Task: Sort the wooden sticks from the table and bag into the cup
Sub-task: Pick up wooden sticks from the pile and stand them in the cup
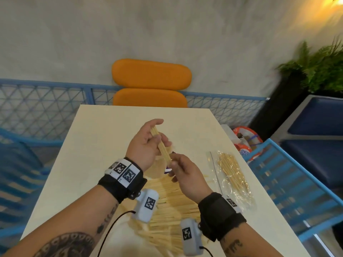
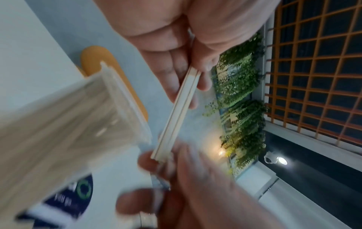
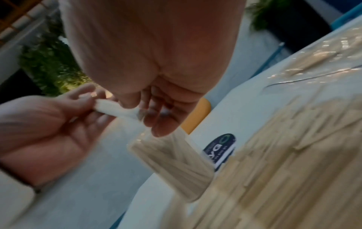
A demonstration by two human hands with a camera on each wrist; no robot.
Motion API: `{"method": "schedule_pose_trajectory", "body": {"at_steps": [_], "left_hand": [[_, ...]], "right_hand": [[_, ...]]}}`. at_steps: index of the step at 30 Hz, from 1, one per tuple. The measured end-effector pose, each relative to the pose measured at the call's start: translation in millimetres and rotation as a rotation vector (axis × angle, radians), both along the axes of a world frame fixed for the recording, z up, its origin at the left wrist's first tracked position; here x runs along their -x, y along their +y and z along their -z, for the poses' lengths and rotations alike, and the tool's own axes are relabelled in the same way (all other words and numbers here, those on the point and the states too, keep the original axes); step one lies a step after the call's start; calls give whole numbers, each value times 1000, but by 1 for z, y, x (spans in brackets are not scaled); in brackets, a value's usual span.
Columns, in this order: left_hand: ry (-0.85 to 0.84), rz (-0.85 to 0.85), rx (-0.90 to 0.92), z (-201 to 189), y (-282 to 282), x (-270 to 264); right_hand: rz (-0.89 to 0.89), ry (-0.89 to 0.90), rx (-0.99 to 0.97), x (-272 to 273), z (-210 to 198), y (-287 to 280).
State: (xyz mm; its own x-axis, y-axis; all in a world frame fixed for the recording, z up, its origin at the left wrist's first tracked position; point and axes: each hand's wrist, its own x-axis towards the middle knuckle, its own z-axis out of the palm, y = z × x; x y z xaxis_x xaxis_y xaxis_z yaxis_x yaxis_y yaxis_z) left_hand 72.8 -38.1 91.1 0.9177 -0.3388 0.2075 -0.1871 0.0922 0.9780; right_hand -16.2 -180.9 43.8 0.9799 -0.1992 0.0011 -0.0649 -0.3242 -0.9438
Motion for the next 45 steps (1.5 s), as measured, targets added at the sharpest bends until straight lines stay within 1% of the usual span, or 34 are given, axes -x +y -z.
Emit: {"method": "schedule_pose_trajectory", "body": {"at_steps": [1, 2, 3, 6, 9, 11, 13, 15, 19, 23, 25, 28, 30, 32, 34, 35, 37, 39, 40, 42, 44, 45], "left_hand": [[-20, -39, -15, -2, 4, -9], [-40, -79, -40, -2, 9, -18], [-56, -111, -60, -3, 12, -25], [-126, -161, -131, -2, 17, -41], [-208, -171, -239, 4, 15, -41], [-239, -158, -253, 9, 13, -36], [-265, -136, -264, 16, 10, -34], [-284, -99, -320, 22, 8, -34], [-273, 45, -544, 38, 4, -33], [-429, 51, -766, 59, 4, -28], [-469, 77, -802, 68, 5, -27], [-549, 93, -742, 72, 9, -24], [-524, 81, -666, 68, 12, -23], [-465, 34, -605, 62, 18, -21], [-432, -78, -503, 57, 25, -15], [-395, -145, -439, 55, 30, -10], [-238, -237, -317, 54, 40, 5], [-48, -251, -198, 59, 50, 20], [15, -245, -176, 65, 54, 26], [90, -232, -210, 78, 62, 37], [131, -215, -252, 91, 67, 46], [149, -205, -268, 96, 68, 50]], "right_hand": [[39, 6, -1, 0, 5, -3], [72, 19, 55, 0, 11, -6], [91, 25, 150, 1, 16, -9], [24, 7, 462, -8, 19, -6], [-30, 7, 776, -30, 13, 0], [-39, 12, 905, -41, 11, 3], [-32, 16, 933, -45, 12, 4], [-16, 11, 939, -44, 16, 3], [-9, 24, 926, -43, 16, 2], [-27, 48, 890, -40, 10, 7], [-57, 54, 852, -39, 8, 6], [-107, 81, 763, -35, 1, -1], [-103, 121, 730, -27, -5, -7], [-67, 114, 765, -14, -8, -11], [-40, 121, 829, 6, -6, -16], [-56, 151, 867, 17, -5, -16], [-132, 254, 921, 44, 0, -12], [-234, 367, 946, 69, 5, -1], [-284, 417, 956, 81, 7, 7], [-365, 507, 977, 98, 14, 23], [-402, 550, 997, 110, 24, 36], [-409, 543, 1016, 112, 29, 41]]}}
